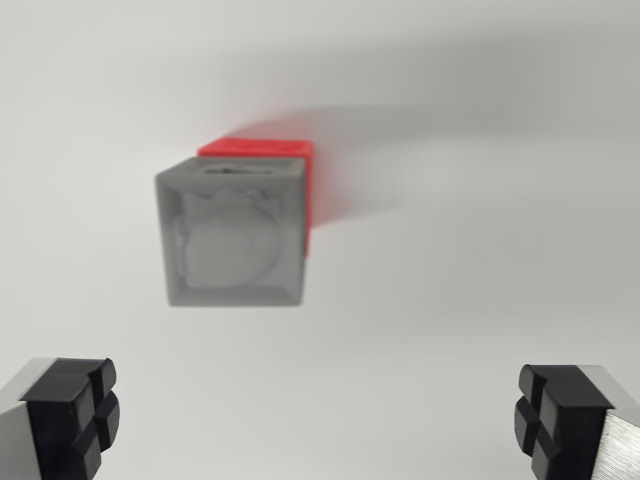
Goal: Destack cube
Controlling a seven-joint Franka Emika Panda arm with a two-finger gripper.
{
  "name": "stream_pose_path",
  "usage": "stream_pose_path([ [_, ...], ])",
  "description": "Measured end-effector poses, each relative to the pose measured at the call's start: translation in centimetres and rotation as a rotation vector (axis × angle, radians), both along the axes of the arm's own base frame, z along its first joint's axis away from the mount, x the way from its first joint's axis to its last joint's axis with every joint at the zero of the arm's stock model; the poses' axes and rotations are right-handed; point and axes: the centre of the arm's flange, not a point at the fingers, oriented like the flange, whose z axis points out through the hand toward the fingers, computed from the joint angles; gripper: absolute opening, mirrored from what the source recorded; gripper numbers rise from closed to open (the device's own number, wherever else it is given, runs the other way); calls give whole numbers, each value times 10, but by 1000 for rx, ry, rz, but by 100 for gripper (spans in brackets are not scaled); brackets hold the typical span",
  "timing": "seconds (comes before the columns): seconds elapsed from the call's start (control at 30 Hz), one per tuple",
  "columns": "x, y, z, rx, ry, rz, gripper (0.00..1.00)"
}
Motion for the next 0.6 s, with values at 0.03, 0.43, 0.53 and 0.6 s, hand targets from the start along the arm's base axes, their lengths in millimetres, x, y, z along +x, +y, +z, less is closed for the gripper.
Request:
stream_pose_path([
  [0.03,0,2,-1,0,1,0,100],
  [0.43,6,33,-33,4,4,2,100],
  [0.53,6,32,-46,3,5,-1,100],
  [0.6,6,31,-56,3,6,-2,100],
])
